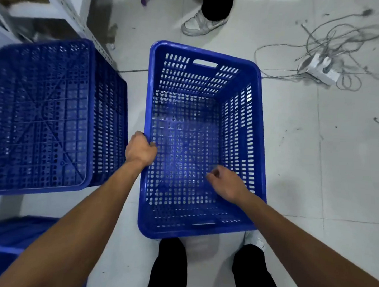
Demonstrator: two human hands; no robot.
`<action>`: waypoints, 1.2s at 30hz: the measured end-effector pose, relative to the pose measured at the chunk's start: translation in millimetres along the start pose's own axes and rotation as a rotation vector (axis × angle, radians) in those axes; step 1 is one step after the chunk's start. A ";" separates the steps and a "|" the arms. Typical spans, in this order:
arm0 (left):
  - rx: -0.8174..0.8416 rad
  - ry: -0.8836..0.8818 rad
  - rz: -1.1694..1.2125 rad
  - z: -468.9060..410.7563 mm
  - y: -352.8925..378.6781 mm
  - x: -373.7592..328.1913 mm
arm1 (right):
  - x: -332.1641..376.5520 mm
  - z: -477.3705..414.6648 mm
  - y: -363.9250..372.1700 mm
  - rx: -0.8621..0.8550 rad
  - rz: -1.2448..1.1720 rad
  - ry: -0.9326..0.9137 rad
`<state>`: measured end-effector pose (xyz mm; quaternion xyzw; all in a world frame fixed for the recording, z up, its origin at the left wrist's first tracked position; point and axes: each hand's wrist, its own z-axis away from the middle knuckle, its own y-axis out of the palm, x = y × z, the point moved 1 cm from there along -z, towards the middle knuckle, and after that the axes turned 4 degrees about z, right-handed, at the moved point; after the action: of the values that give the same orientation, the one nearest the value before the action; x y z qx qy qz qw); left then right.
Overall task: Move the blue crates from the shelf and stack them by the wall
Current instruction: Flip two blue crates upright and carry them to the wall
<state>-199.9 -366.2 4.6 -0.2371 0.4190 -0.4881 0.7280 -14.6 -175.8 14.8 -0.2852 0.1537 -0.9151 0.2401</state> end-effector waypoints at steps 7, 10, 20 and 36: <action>0.004 -0.113 -0.012 -35.3 -1.8 36.0 | -22.2 -27.7 7.1 -0.052 0.101 0.078; 0.012 -0.150 -0.014 -50.2 0.4 52.6 | -28.9 -45.5 6.4 -0.149 0.145 0.097; 0.087 -0.239 -0.019 -73.4 7.1 101.9 | -42.6 -83.9 -1.4 -0.413 0.254 0.108; 0.012 0.013 -0.281 -74.9 13.9 120.0 | -49.3 -100.2 -12.4 -0.567 0.156 0.276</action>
<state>-235.1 -464.8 -91.5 -0.2861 0.3834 -0.5891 0.6512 -43.1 -125.0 -81.3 -0.2015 0.4551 -0.8445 0.1976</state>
